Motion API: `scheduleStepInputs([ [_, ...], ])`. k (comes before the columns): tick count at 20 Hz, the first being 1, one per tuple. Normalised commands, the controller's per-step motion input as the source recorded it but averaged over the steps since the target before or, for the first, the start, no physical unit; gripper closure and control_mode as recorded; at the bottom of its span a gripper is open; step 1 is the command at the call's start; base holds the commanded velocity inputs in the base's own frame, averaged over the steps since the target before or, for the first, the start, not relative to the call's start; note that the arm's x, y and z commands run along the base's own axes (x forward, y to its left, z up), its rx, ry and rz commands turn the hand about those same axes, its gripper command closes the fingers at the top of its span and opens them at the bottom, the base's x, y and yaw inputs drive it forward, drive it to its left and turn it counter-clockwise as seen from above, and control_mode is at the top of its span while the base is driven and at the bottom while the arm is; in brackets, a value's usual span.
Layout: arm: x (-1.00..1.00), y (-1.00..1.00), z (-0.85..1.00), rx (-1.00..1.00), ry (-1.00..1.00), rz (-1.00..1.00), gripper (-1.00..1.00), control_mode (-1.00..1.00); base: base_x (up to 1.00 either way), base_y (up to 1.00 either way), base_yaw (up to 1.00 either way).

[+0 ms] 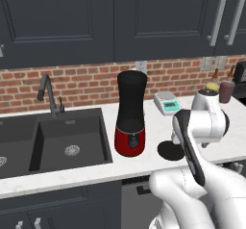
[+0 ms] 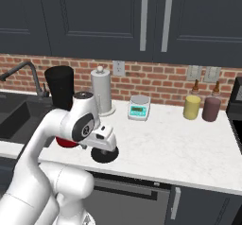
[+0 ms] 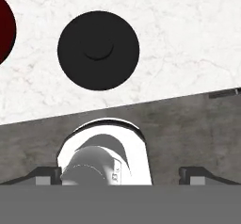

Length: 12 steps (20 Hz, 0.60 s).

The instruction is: Close the lid blender by securely placing the lid on top.

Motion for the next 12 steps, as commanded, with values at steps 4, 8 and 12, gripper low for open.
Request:
scheduleStepInputs([
  [4,0.46,0.31,-0.03,0.0,0.13,0.0,-1.0,-1.0,0.0,0.0,0.0],
  [8,0.34,0.0,0.0,0.0,0.01,0.0,-1.0,-1.0,0.0,0.0,0.0],
  [12,0.37,0.0,-0.21,0.0,0.01,0.0,-1.0,-1.0,0.0,0.0,0.0],
])
